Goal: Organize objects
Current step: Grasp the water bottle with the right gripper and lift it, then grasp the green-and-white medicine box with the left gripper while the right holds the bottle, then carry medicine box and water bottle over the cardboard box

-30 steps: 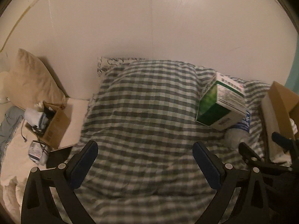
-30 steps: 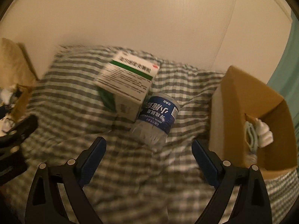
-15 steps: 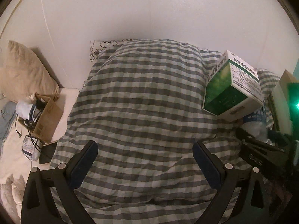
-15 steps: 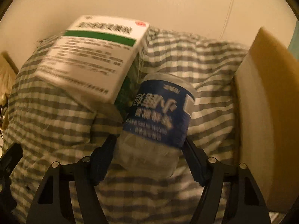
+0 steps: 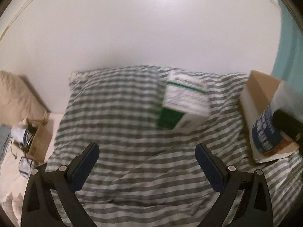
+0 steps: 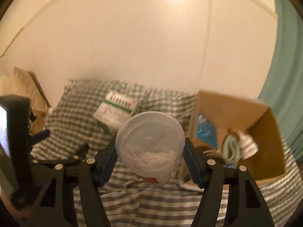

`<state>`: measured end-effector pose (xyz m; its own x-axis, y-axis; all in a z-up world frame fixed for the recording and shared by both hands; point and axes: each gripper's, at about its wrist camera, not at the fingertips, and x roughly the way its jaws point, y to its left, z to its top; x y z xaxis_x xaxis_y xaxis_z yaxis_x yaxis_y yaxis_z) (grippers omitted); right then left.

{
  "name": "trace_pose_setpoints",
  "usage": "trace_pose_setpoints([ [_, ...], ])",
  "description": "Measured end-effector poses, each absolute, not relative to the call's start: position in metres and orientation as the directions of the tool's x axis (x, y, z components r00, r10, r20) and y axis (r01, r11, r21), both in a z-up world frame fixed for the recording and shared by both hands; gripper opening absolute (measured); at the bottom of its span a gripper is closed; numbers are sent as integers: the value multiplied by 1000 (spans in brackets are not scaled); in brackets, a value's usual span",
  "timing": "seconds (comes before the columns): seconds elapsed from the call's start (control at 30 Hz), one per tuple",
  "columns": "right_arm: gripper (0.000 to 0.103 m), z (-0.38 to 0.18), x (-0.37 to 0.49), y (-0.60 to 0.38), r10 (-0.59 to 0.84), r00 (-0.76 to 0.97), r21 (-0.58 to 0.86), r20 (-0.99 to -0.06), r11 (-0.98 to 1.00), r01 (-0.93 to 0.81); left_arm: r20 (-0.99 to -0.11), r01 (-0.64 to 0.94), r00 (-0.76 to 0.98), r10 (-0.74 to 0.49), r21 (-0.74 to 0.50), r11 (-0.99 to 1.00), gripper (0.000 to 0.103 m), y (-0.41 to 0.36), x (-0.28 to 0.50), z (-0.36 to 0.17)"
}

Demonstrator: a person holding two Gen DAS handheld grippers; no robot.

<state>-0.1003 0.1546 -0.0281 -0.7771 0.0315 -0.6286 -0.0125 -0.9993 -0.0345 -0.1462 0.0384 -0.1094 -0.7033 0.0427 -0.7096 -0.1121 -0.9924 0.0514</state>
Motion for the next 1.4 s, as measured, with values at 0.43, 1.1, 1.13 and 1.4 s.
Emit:
trace_pose_setpoints([
  [0.43,65,-13,-130,184,-13,-827,16,-562,-1000,4,-704,-168,-708,64,79,-983,103,86,-201,-132],
  [1.1,65,10,-111,190,-26,-832,38,-555,-999,6,-687,-183,-714,135,-3,-983,80,73,-176,-88],
  [1.13,65,17,-106,191,-26,-837,39,-547,-999,6,-673,-185,-727,132,7,-983,80,74,-165,-73],
  [1.4,65,95,-44,205,-13,-893,25,-451,-1000,2,-559,-229,-810,178,22,-973,80,96,-99,30],
])
